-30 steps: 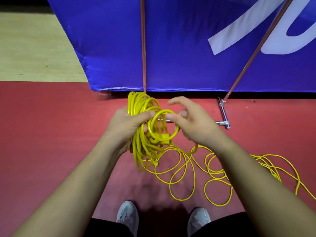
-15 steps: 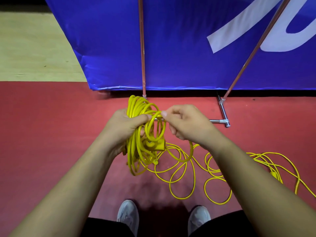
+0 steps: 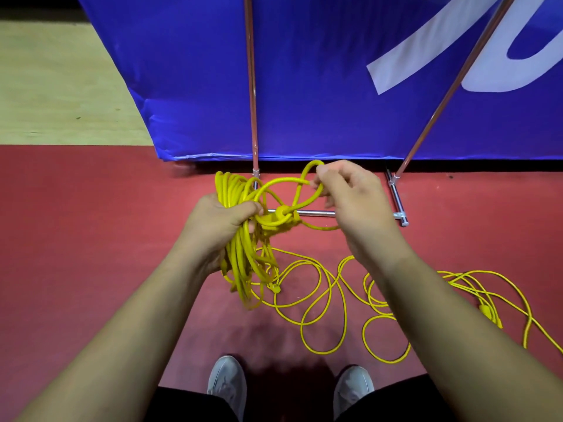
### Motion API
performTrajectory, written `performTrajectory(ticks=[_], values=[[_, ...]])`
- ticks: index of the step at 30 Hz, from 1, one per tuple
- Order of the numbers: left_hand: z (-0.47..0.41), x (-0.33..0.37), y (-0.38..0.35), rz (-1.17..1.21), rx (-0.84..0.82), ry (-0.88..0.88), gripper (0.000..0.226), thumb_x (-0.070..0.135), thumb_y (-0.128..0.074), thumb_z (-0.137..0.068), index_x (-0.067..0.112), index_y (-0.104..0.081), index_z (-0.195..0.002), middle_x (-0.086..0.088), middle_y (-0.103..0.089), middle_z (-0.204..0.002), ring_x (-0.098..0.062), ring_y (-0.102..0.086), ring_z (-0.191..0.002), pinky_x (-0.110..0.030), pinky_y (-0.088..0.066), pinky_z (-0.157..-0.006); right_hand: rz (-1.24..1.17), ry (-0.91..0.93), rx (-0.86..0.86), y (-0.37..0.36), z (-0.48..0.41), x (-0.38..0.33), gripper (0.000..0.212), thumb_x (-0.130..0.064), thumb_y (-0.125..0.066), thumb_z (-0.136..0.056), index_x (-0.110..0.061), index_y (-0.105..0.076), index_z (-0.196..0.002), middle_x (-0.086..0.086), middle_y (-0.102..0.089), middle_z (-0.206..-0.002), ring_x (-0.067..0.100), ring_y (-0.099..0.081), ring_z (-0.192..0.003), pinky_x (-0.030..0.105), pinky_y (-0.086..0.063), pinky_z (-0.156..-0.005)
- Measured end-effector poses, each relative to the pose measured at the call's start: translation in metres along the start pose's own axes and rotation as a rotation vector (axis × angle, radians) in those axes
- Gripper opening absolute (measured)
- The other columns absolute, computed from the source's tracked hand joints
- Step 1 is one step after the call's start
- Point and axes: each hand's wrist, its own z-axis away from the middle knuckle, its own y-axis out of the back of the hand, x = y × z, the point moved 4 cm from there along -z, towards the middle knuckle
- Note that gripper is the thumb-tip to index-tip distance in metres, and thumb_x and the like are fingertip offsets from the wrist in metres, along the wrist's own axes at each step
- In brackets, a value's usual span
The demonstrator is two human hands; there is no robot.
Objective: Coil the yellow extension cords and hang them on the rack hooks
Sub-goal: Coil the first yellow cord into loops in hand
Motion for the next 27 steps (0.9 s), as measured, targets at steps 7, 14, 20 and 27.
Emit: performTrajectory(ticks=[7,14,20,27], values=[[0.007,-0.010,-0.011,-0.124,-0.116,0.005,0.013,0.000,-0.072,-0.077,0.002,-0.060,-0.072,-0.010,-0.053,-0.051,-0.020,-0.047,-0.042,-0.032,-0.047,-0.051,-0.746,-0.450,-0.128,-0.010,0.001,0.007,0.026,-0.019,-0.035,-0.105,-0.006,-0.047,-0.086,0.016,-0.072,-0.070,0.024,-0.071,-0.062,0.032,-0.059,-0.055],[0.017,-0.011,-0.022,0.021,-0.130,0.184,0.025,-0.003,-0.066,-0.079,0.010,-0.063,-0.058,-0.009,-0.053,-0.049,-0.018,-0.048,-0.038,-0.024,-0.045,-0.040,-1.071,-0.580,-0.145,-0.014,0.001,0.012,0.032,-0.019,-0.033,-0.104,-0.011,-0.043,-0.075,0.000,-0.048,-0.054,0.012,-0.046,-0.043,0.020,-0.037,-0.041],[0.019,-0.017,-0.020,-0.093,-0.231,0.342,0.007,0.006,-0.061,-0.080,0.002,-0.066,-0.081,-0.015,-0.064,-0.061,-0.021,-0.061,-0.045,-0.029,-0.051,-0.047,-1.132,-0.522,-0.151,-0.021,-0.001,0.014,0.029,-0.022,-0.035,-0.103,-0.011,-0.045,-0.078,0.002,-0.054,-0.060,0.016,-0.055,-0.050,0.022,-0.044,-0.048],[0.024,-0.023,-0.022,0.029,-0.211,0.409,0.014,-0.005,-0.065,-0.078,0.003,-0.071,-0.068,-0.013,-0.064,-0.059,-0.017,-0.061,-0.047,-0.026,-0.051,-0.043,-1.032,-0.475,-0.261,-0.029,0.003,0.004,0.020,-0.011,-0.045,-0.098,-0.006,-0.052,-0.081,0.007,-0.060,-0.071,0.020,-0.059,-0.066,0.029,-0.048,-0.060]])
